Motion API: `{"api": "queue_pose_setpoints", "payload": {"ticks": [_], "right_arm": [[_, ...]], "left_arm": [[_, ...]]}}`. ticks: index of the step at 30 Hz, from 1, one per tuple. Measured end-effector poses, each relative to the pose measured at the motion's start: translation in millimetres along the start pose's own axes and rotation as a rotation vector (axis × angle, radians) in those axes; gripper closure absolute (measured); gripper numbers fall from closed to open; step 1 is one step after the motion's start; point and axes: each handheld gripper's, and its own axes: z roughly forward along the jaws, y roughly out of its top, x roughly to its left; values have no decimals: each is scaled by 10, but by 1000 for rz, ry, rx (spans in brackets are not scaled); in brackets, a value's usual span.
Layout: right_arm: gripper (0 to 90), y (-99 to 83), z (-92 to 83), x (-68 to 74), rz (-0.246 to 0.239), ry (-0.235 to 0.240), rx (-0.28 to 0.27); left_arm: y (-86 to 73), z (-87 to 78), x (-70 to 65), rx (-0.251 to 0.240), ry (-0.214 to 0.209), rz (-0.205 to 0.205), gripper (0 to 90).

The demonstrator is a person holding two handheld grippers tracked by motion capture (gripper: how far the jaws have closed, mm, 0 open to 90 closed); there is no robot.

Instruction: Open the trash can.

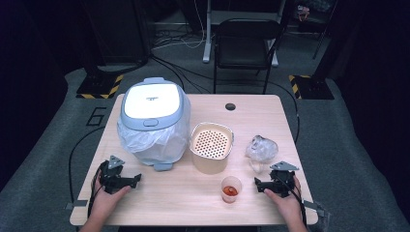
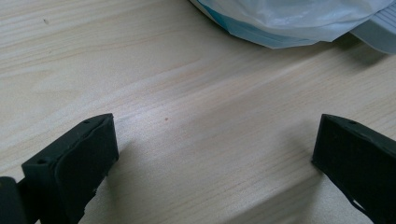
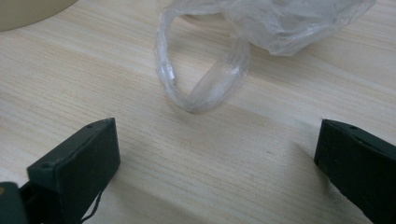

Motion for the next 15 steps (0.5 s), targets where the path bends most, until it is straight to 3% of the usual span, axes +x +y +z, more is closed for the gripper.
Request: {"api": "queue_pose_setpoints", "payload": {"ticks": [15], "right_arm": [[0, -1, 0, 1, -1, 1, 0]], "left_arm": [[-1, 3, -13, 3, 14, -8, 0]]}}
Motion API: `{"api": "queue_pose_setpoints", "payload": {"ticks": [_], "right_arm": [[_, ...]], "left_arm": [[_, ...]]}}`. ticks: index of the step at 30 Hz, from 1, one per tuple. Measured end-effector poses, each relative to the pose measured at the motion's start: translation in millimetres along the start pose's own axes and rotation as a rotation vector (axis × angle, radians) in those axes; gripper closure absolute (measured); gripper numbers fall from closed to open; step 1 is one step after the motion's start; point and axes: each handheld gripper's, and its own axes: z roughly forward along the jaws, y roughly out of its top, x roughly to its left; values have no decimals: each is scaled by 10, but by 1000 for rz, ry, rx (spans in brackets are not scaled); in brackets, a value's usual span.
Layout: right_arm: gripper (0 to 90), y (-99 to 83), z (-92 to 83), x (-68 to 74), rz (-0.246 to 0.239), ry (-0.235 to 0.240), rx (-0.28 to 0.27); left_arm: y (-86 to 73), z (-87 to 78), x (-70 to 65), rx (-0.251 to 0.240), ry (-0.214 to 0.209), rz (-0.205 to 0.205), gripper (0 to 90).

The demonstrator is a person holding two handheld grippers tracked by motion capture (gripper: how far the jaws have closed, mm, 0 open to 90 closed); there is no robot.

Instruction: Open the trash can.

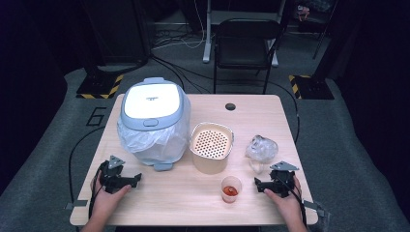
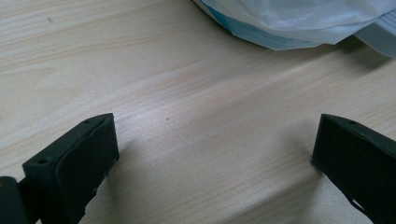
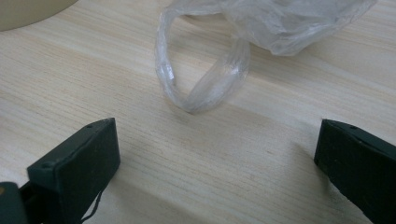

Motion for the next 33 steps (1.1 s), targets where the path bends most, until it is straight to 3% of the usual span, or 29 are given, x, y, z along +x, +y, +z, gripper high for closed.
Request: {"api": "queue_pose_setpoints", "payload": {"ticks": [5, 6, 9, 18, 20, 22, 25, 26, 27, 28, 30, 31, 33], "right_arm": [[0, 0, 0, 0, 0, 0, 0], [0, 0, 0, 0, 0, 0, 0], [0, 0, 0, 0, 0, 0, 0], [0, 0, 0, 0, 0, 0, 0], [0, 0, 0, 0, 0, 0, 0], [0, 0, 0, 0, 0, 0, 0], [0, 0, 0, 0, 0, 0, 0], [0, 0, 0, 0, 0, 0, 0], [0, 0, 0, 0, 0, 0, 0], [0, 0, 0, 0, 0, 0, 0], [0, 0, 0, 0, 0, 0, 0], [0, 0, 0, 0, 0, 0, 0], [0, -2, -2, -1, -2, 2, 0]], "left_arm": [[-1, 1, 6, -6, 3, 3, 2], [-3, 10, -4, -21, 4, -15, 3], [0, 2, -1, -3, 2, -3, 1], [-2, 0, 1, -8, 3, 0, 6], [-7, -8, -1, -27, 4, -17, 80], [-11, -68, 22, -35, -8, -10, 266], [-17, -112, 11, -44, -4, 9, 382], [-17, -112, 11, -44, -4, 9, 410], [-7, -130, -18, -39, 25, 46, 442], [-7, -130, -18, -39, 25, 46, 461], [8, -152, -36, -24, 21, 85, 481], [13, -161, -70, -44, 13, 64, 525], [30, -196, -85, -44, 3, 67, 562]]}}
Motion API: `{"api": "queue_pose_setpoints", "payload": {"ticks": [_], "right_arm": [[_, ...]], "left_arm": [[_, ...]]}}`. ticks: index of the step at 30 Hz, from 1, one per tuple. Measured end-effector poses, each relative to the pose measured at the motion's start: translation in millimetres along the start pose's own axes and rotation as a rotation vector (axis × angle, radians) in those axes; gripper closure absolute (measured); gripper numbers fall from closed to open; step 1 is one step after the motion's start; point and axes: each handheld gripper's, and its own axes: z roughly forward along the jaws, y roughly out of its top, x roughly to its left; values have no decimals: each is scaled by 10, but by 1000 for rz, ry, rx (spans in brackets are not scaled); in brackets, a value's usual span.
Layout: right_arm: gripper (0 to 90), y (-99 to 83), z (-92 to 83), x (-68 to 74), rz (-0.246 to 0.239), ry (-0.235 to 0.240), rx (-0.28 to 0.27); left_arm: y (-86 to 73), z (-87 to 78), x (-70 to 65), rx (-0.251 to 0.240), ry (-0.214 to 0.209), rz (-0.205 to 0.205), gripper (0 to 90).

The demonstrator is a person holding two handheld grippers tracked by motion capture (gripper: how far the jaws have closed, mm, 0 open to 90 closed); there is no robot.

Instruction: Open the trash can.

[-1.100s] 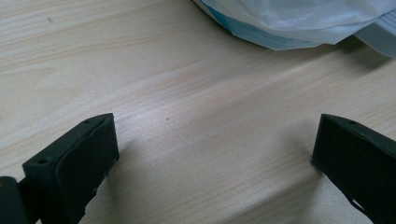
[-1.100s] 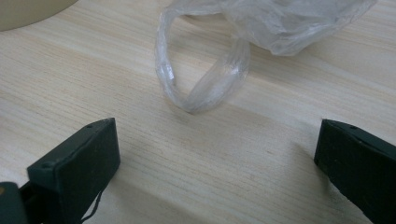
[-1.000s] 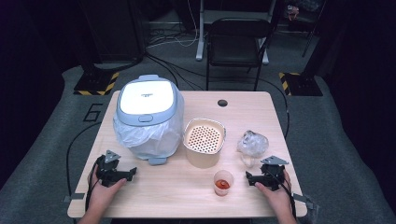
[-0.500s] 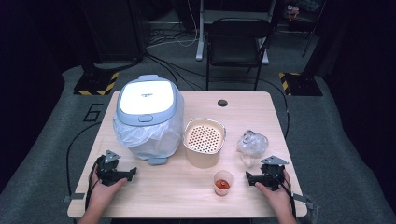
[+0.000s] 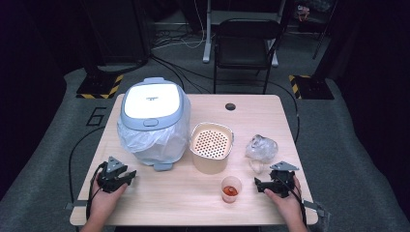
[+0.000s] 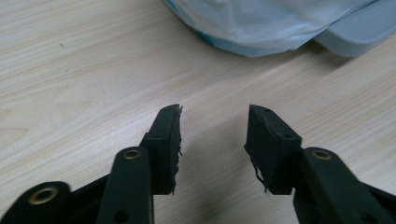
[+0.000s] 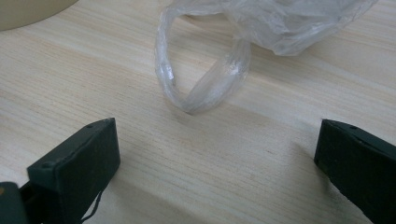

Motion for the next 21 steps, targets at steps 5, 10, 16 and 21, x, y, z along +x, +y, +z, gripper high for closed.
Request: {"api": "queue_pose_setpoints", "payload": {"ticks": [5, 10, 16, 21], "right_arm": [[0, -4, -4, -7, -11, 1, 2], [0, -4, -4, -7, -11, 1, 2], [0, -4, -4, -7, -11, 1, 2], [0, -5, -5, -11, -14, 4, 0]], "left_arm": [[41, -80, -35, -25, -42, 8, 689], [86, -151, -80, -45, -46, 30, 797], [162, -213, -151, -10, -50, 109, 899], [202, -238, -223, -19, -47, 148, 900]]}}
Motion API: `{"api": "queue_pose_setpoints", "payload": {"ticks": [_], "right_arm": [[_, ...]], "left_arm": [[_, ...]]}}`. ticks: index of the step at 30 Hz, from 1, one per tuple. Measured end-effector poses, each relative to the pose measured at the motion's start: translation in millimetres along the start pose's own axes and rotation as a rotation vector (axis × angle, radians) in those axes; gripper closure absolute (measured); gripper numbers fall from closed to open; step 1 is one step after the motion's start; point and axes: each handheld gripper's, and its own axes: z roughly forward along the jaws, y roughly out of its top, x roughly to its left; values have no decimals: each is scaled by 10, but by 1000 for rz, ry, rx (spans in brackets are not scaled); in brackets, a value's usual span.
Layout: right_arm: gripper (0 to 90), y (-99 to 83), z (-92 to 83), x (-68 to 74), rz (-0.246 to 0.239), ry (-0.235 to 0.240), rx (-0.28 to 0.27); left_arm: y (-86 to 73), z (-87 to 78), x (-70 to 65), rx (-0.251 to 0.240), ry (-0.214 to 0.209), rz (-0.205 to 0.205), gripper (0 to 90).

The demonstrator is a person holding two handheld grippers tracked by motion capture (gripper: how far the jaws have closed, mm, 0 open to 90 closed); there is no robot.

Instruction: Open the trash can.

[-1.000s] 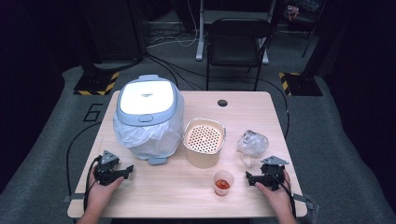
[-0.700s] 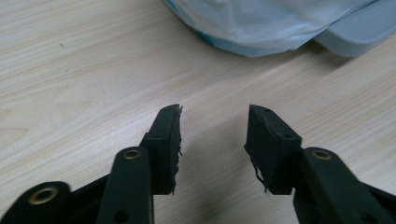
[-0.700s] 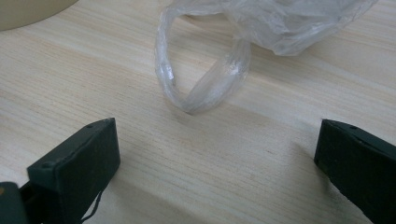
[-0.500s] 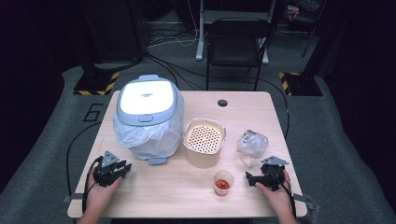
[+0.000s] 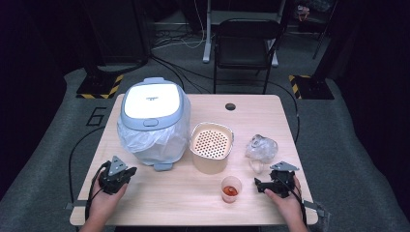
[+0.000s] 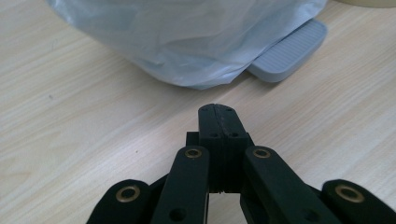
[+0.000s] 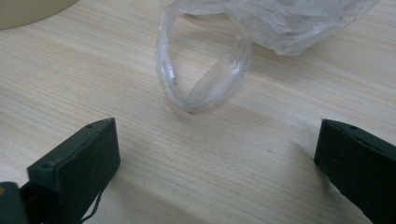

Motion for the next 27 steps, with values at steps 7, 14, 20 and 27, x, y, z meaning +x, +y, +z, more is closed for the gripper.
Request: {"api": "queue_pose_setpoints", "payload": {"ticks": [7, 14, 20, 27], "right_arm": [[0, 0, 0, 0, 0, 0, 0], [0, 0, 0, 0, 0, 0, 0], [0, 0, 0, 0, 0, 0, -1], [0, 0, 0, 0, 0, 0, 0]], "left_arm": [[166, -26, -243, -23, -48, 88, 900], [261, 1, -482, -52, -43, 119, 900], [312, 76, -610, -56, 21, 158, 884], [367, 219, -737, -82, 65, 125, 900]]}}
